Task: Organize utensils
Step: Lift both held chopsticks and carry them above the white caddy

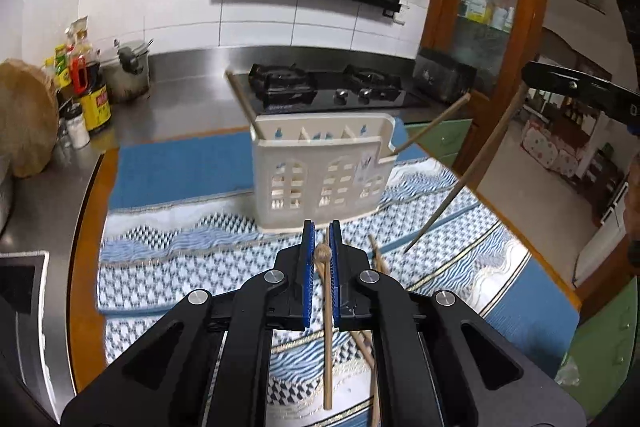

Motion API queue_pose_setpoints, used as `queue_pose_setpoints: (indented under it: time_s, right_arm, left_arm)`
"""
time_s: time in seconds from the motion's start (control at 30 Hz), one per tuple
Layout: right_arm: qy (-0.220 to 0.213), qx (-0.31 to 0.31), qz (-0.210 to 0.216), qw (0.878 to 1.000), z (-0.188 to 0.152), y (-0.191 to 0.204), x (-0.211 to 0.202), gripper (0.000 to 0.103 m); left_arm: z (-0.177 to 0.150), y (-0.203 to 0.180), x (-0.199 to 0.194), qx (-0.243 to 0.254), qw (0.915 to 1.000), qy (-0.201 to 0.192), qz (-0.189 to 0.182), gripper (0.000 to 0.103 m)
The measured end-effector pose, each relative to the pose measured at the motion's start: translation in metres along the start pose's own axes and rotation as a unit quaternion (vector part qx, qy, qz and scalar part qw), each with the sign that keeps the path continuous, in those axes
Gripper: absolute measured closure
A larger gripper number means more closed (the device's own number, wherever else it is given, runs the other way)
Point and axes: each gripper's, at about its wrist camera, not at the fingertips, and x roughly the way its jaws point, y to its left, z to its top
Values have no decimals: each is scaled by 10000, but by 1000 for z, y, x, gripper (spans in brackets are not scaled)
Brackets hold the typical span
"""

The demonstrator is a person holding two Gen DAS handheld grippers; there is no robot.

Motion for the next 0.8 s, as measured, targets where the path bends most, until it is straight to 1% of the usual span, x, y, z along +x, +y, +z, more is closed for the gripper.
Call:
queue_pose_setpoints:
  time_s: [0.23, 0.3, 0.4, 0.6, 0.67, 0.77, 0.8]
  right_arm:
    - [-227, 19, -95, 9997, 45, -15, -9, 96]
    - [-278, 62, -94, 9996, 58, -20, -9, 96]
    - [-372, 53, -221, 9990, 75, -26, -4, 96]
    - [-449, 130, -391, 9981, 93, -38, 19, 96]
    - [-419, 203, -429, 9980, 95, -43, 31, 96]
    - [-380, 241, -481, 9978, 97, -50, 48, 96]
    - [-374, 269, -471, 9978, 97, -51, 53, 96]
  left_arm:
    - [43, -10, -11, 137, 9996, -137, -191, 97]
    - [58, -14, -18, 233, 9992, -263, -203, 97]
    - [80, -19, -29, 343, 9981, -469, -199, 97]
    - [136, -21, -51, 380, 9938, -1037, -95, 97]
    - [155, -19, -51, 364, 9925, -1170, 0, 97]
    - [174, -17, -45, 346, 9908, -1300, 126, 97]
    - [181, -16, -41, 362, 9893, -1399, 219, 97]
